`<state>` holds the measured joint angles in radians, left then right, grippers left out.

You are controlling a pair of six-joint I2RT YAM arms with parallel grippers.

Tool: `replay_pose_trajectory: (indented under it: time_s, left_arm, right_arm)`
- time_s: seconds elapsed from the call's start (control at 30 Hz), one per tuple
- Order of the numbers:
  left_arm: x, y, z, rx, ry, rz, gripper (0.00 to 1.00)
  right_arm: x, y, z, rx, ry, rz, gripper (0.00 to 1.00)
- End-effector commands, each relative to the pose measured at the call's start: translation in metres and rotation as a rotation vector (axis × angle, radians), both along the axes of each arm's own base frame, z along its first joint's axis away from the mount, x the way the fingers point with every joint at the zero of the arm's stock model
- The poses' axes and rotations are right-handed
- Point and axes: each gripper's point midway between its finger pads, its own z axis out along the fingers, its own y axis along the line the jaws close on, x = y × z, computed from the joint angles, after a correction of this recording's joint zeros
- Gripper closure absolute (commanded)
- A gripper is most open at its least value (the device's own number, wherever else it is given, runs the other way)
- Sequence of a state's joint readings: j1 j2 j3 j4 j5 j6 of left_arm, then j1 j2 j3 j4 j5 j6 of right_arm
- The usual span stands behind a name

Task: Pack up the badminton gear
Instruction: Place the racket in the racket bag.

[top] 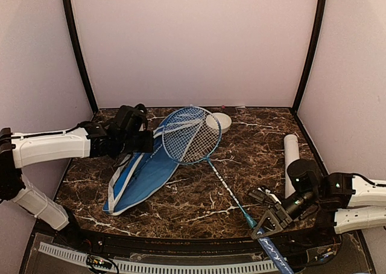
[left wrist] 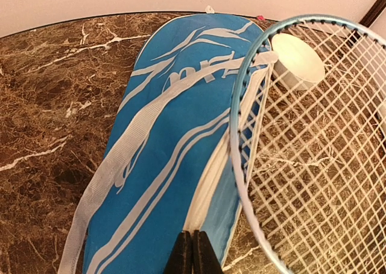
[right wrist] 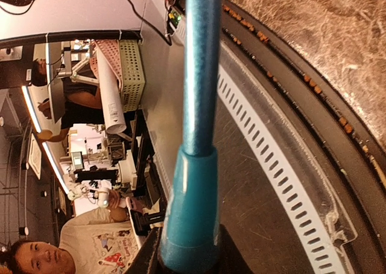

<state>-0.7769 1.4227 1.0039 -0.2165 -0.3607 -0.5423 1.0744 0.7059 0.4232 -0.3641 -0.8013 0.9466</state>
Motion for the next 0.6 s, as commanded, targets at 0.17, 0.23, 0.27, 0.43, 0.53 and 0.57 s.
replay_pose_trajectory:
  time_s: [0.17,0.23,0.27,0.43,0.53,0.57]
  left_arm:
    - [0.01,0.012,0.026,-0.075,-0.069,0.007,1.0]
    - [0.013,0.014,0.029,-0.077,-0.077,0.012,1.0]
    - [0.014,0.015,0.031,-0.078,-0.084,0.013,1.0]
    - [0.016,0.014,0.039,-0.096,-0.108,0.008,1.0]
    - [0.015,0.01,0.04,-0.111,-0.114,-0.016,1.0]
    - [0.013,0.008,0.041,-0.121,-0.119,-0.03,1.0]
  right_arm:
    - [-0.041,-0.012,0.026,0.11,0.122,0.148,1.0]
    - [-0.046,-0.017,0.021,0.088,0.153,0.166,1.0]
    - [-0.049,-0.021,0.017,0.069,0.166,0.176,1.0]
    - [-0.053,-0.023,0.006,0.032,0.192,0.211,1.0]
    - [-0.044,-0.009,0.009,0.065,0.158,0.191,1.0]
    - [-0.04,-0.004,0.008,0.072,0.142,0.173,1.0]
